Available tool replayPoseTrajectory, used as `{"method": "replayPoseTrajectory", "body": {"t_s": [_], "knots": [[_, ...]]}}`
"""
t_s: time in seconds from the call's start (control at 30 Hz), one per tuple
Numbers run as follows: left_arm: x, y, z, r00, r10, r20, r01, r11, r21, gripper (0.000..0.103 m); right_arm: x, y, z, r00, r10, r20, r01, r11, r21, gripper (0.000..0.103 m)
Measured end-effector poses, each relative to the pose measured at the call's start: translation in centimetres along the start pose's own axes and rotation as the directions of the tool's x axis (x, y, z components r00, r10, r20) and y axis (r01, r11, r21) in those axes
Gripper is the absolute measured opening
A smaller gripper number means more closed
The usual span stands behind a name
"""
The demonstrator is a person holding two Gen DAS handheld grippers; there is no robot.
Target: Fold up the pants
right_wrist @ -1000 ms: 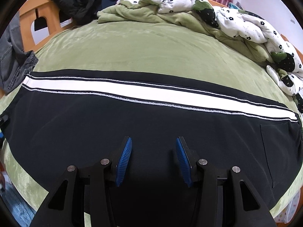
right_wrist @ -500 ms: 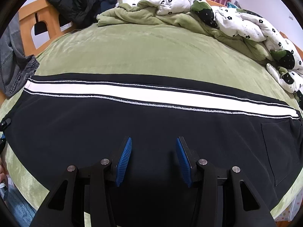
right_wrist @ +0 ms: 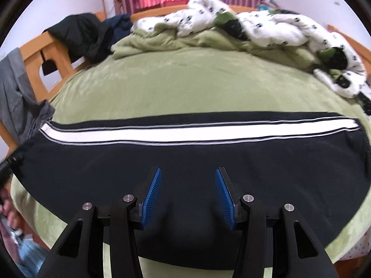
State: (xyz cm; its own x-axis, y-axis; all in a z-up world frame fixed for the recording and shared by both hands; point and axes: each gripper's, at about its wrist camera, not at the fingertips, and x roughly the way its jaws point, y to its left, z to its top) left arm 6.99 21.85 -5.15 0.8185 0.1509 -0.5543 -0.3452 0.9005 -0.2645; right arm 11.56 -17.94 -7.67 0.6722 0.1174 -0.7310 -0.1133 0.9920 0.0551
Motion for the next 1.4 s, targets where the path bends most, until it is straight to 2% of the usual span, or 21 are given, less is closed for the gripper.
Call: {"method": "replayPoseTrajectory", "body": {"t_s": [0.13, 0.23, 0.37, 0.43, 0.47, 0.57, 0.67, 0.73, 0.77, 0.8, 0.83, 0.87, 0.97, 1.0, 1.1, 1.17, 1.2, 1.27, 1.4], "knots": [[-2.1, -8.3, 0.6, 0.994, -0.109, 0.009, 0.107, 0.983, 0.148, 0.021, -2.2, -4.3, -1.0, 0.991, -0.114, 0.073, 0.113, 0.993, 0.011, 0.048], [-2.8, -14.3, -0.6, 0.988, -0.155, -0.002, 0.151, 0.957, 0.249, 0.021, -3.3, -8.1, -1.8, 0.984, -0.158, 0.083, 0.152, 0.986, 0.073, 0.048], [-3.1, -22.6, -4.5, 0.968, -0.240, -0.075, 0.251, 0.903, 0.348, 0.021, -5.1, -14.3, -3.4, 0.979, -0.186, 0.087, 0.165, 0.964, 0.210, 0.048], [-2.8, -26.0, -7.3, 0.951, -0.275, -0.144, 0.309, 0.880, 0.360, 0.021, -5.9, -17.0, -4.3, 0.977, -0.197, 0.086, 0.168, 0.948, 0.269, 0.048], [-2.2, -27.4, -9.0, 0.936, -0.292, -0.195, 0.345, 0.868, 0.357, 0.021, -6.1, -17.9, -4.7, 0.976, -0.202, 0.085, 0.171, 0.945, 0.280, 0.048], [-0.7, -29.7, -14.4, 0.891, -0.328, -0.315, 0.428, 0.839, 0.335, 0.021, -6.8, -20.2, -5.9, 0.963, -0.255, 0.089, 0.220, 0.932, 0.289, 0.048], [1.0, -29.9, -18.0, 0.864, -0.272, -0.423, 0.418, 0.856, 0.304, 0.023, -6.3, -21.5, -6.8, 0.968, -0.244, 0.065, 0.215, 0.931, 0.296, 0.048], [0.7, -29.2, -19.1, 0.847, -0.283, -0.449, 0.433, 0.858, 0.276, 0.036, -5.4, -22.1, -7.6, 0.973, -0.227, 0.028, 0.209, 0.932, 0.298, 0.048], [0.3, -28.8, -19.1, 0.837, -0.302, -0.457, 0.454, 0.849, 0.271, 0.042, -5.1, -22.1, -7.7, 0.976, -0.216, 0.017, 0.201, 0.934, 0.296, 0.048], [-0.5, -28.2, -19.0, 0.820, -0.325, -0.471, 0.484, 0.833, 0.267, 0.053, -4.9, -22.0, -8.1, 0.979, -0.203, 0.009, 0.192, 0.937, 0.293, 0.048], [-1.3, -27.4, -18.8, 0.803, -0.345, -0.486, 0.508, 0.822, 0.256, 0.059, -4.5, -21.8, -8.4, 0.983, -0.182, 0.002, 0.174, 0.942, 0.288, 0.048], [-2.0, -26.5, -18.5, 0.796, -0.356, -0.490, 0.518, 0.819, 0.246, 0.059, -4.2, -21.7, -8.4, 0.986, -0.165, -0.001, 0.159, 0.946, 0.284, 0.048], [-4.0, -23.4, -17.1, 0.802, -0.376, -0.464, 0.522, 0.819, 0.239, 0.061, -3.0, -20.4, -8.4, 0.996, -0.091, -0.005, 0.089, 0.963, 0.256, 0.048], [-4.5, -22.4, -16.4, 0.811, -0.374, -0.450, 0.514, 0.823, 0.243, 0.065, -2.5, -19.7, -8.3, 0.999, -0.052, -0.004, 0.051, 0.969, 0.242, 0.048], [-4.8, -20.4, -15.0, 0.870, -0.308, -0.385, 0.425, 0.864, 0.269, 0.070, -1.5, -17.5, -7.6, 0.999, 0.052, 0.011, -0.054, 0.975, 0.217, 0.048], [-4.9, -18.6, -14.5, 0.912, -0.222, -0.346, 0.333, 0.893, 0.304, 0.070, -1.0, -15.5, -6.8, 0.990, 0.127, 0.055, -0.135, 0.974, 0.182, 0.048], [-5.0, -17.6, -14.4, 0.926, -0.182, -0.332, 0.291, 0.903, 0.317, 0.070, -0.8, -14.7, -6.4, 0.986, 0.155, 0.066, -0.164, 0.973, 0.164, 0.048], [-4.7, -16.3, -13.6, 0.935, -0.147, -0.322, 0.252, 0.915, 0.314, 0.070, -0.3, -12.5, -5.4, 0.972, 0.224, 0.072, -0.231, 0.965, 0.121, 0.048], [-4.0, -13.3, -13.0, 0.938, -0.128, -0.321, 0.216, 0.942, 0.255, 0.070, 0.1, -8.4, -3.7, 0.945, 0.323, 0.041, -0.325, 0.944, 0.056, 0.048]]}}
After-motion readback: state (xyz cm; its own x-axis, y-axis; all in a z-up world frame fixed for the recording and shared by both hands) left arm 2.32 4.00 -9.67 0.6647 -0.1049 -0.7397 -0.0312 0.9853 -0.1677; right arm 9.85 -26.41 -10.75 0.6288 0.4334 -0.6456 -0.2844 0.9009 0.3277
